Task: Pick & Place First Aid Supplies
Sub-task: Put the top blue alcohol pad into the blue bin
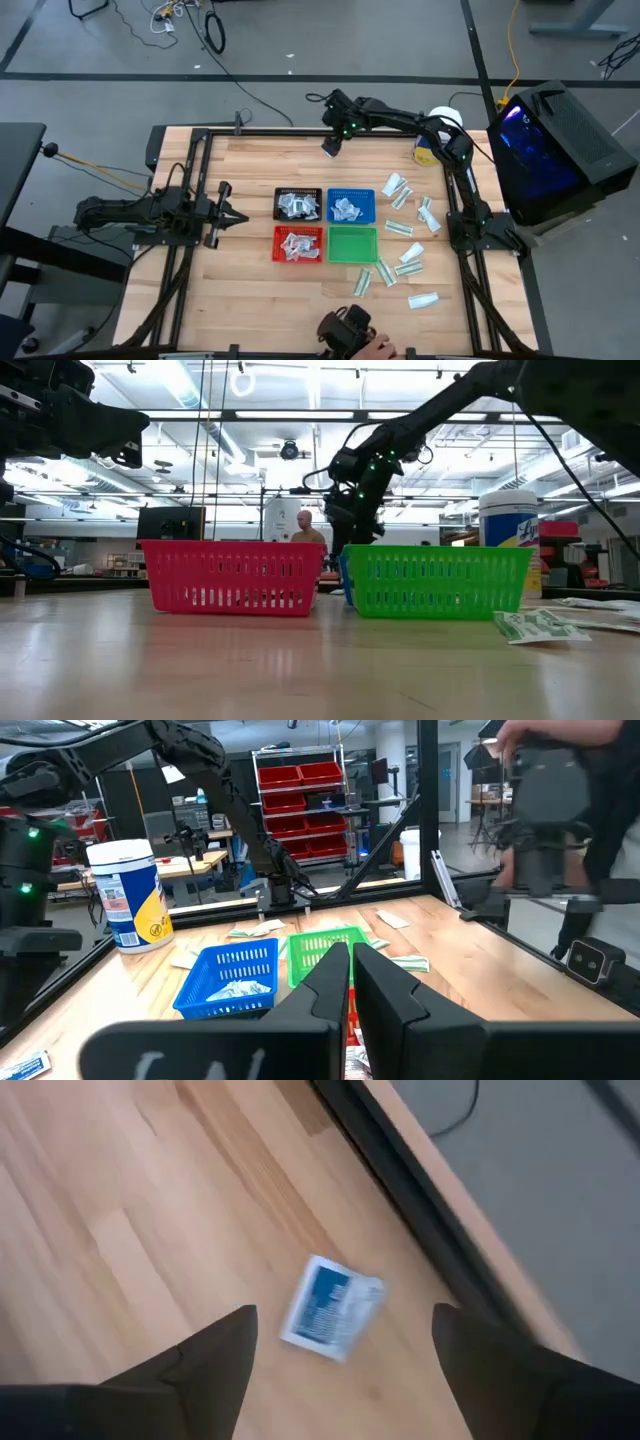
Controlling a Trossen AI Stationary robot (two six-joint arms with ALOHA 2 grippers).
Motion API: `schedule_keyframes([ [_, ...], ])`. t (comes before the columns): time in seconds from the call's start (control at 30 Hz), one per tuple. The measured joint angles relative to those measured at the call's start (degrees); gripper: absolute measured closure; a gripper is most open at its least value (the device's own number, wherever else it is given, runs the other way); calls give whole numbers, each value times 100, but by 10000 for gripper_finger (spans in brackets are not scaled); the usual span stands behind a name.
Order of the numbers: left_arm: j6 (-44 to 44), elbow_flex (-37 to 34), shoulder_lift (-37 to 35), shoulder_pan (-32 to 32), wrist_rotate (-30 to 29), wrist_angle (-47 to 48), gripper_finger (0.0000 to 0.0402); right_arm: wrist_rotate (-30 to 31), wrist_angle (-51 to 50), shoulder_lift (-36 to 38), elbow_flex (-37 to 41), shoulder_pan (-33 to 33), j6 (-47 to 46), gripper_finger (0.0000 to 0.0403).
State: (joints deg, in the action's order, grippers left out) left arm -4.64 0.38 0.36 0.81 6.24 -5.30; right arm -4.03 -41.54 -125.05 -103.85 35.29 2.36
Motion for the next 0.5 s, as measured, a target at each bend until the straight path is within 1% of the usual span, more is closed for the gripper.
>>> schedule_keyframes([
  [0.07,0,1,0,0,0,0,376,9,0,4,0,-110,-498,101],
  [0.17,0,2,0,-1,0,0,376,70,-1,4,0,-290,-999,101],
  [0.23,0,0,0,1,0,0,376,278,-1,4,0,-401,-1224,101],
  [0.4,0,0,0,1,0,0,376,928,12,-13,0,-565,-1311,101],
  [0.5,0,0,0,1,0,0,376,975,53,-68,0,-568,-1315,101],
])
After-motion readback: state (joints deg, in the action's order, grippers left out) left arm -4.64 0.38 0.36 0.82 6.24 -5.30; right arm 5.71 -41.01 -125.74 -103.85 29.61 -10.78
